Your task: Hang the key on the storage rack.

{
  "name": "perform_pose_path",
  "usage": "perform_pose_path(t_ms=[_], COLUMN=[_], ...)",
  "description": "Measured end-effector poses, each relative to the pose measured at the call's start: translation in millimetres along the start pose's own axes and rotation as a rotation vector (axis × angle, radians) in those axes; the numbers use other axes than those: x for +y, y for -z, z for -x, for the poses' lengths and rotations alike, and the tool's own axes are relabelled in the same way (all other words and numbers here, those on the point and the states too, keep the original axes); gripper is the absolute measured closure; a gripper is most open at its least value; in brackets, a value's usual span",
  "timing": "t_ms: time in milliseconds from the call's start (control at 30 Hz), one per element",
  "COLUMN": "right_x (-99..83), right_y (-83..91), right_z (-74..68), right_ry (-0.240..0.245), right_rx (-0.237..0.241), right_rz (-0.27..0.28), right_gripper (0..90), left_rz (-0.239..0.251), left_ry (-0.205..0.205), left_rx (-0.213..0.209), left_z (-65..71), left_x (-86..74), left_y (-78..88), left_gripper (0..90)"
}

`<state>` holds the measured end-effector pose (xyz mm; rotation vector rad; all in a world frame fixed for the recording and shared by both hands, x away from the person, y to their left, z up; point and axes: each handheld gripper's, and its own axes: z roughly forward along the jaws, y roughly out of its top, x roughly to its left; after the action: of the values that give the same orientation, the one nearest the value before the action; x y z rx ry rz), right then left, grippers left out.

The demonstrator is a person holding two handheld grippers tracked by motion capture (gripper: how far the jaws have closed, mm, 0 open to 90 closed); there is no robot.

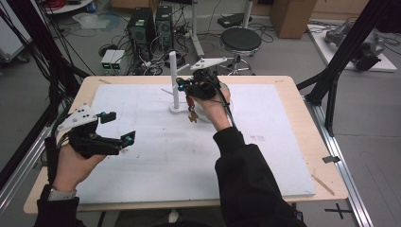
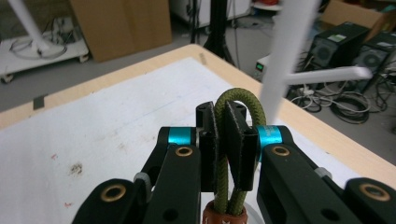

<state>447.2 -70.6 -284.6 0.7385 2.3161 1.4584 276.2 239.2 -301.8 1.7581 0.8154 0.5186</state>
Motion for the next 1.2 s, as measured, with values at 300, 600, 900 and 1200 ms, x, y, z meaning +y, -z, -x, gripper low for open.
perform_pose_path(t_ms=[300, 600, 900, 1200], right_x=[-5.6, -7.7, -8.4, -7.8], right_y=[-26.8, -40.6, -44.0, -43.1], right_z=[1.5, 2.7, 5.2, 4.3], right_ry=[0.078, 0.076, 0.069, 0.058], right_rx=[0.026, 0.023, 0.033, 0.029], right_rz=[-0.031, -0.015, -0.013, 0.015], right_gripper=[84.5, 84.3, 84.0, 68.3], left_rz=[-0.026, -0.02, -0.025, -0.031], left_ry=[0.021, 0.039, 0.053, 0.056], left_rx=[0.047, 0.079, 0.099, 0.097], left_z=[-1.1, -3.6, -5.6, -6.4], left_x=[-11.7, -19.5, -23.9, -25.0], left_y=[15.3, 31.1, 38.7, 36.0], left_gripper=[4.7, 4.7, 4.7, 4.7])
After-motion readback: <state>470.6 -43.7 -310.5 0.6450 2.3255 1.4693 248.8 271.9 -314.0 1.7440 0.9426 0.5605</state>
